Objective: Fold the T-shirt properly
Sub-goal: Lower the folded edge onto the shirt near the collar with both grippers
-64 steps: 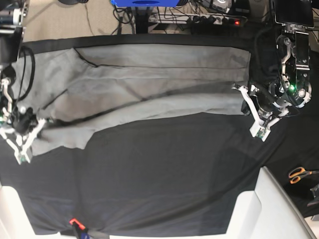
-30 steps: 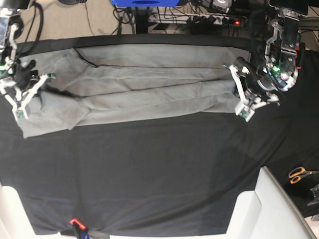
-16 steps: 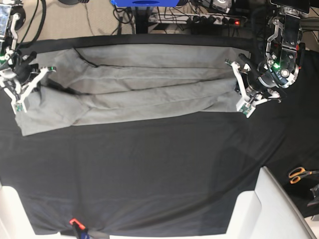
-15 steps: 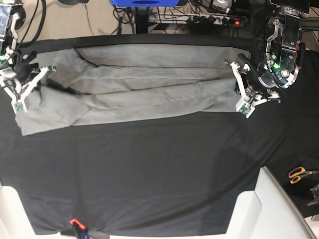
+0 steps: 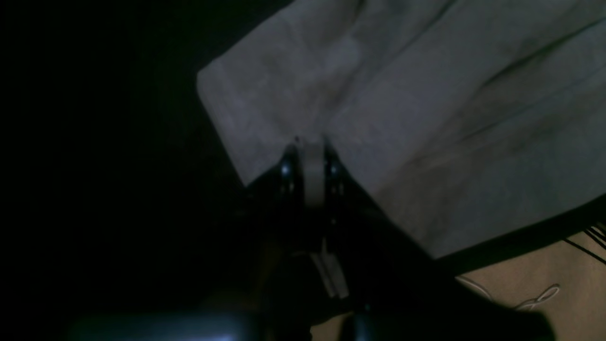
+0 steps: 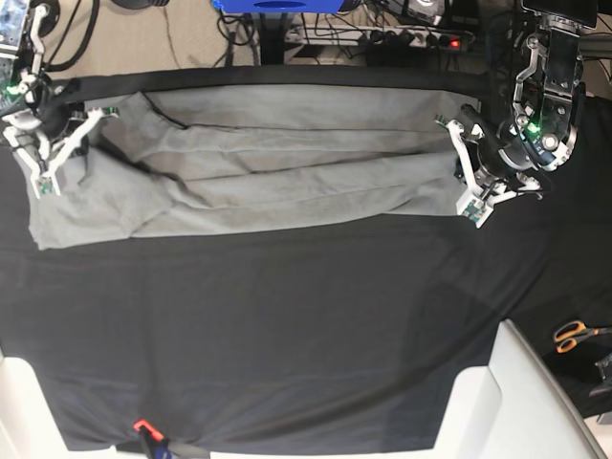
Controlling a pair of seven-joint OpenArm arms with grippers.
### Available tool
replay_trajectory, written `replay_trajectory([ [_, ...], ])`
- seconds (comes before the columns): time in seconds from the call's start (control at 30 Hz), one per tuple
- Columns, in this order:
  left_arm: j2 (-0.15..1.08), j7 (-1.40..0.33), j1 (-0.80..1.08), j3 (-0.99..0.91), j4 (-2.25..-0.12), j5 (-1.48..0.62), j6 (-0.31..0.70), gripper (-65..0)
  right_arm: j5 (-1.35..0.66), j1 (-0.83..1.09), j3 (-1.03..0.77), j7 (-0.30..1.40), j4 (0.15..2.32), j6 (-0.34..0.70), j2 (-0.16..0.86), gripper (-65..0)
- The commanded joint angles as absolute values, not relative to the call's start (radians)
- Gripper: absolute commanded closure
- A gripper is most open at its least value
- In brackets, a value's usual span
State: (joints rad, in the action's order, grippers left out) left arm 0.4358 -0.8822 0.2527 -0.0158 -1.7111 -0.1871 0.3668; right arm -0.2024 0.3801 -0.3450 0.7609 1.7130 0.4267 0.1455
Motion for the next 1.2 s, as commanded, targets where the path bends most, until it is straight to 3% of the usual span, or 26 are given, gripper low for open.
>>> replay_trajectory([
  [0.0,0.449,-0.871,0.248,-0.019,-1.730,-0.188,0.364,0.0,-0.208,0.383,-0.352,0.748,1.733,0.426,0.154,0.0],
  [1.17,0.469,-0.869,0.302,-0.022,-1.728,-0.188,0.363,0.0,-0.206,0.407,-0.354,0.700,1.673,0.426,0.139,0.0],
])
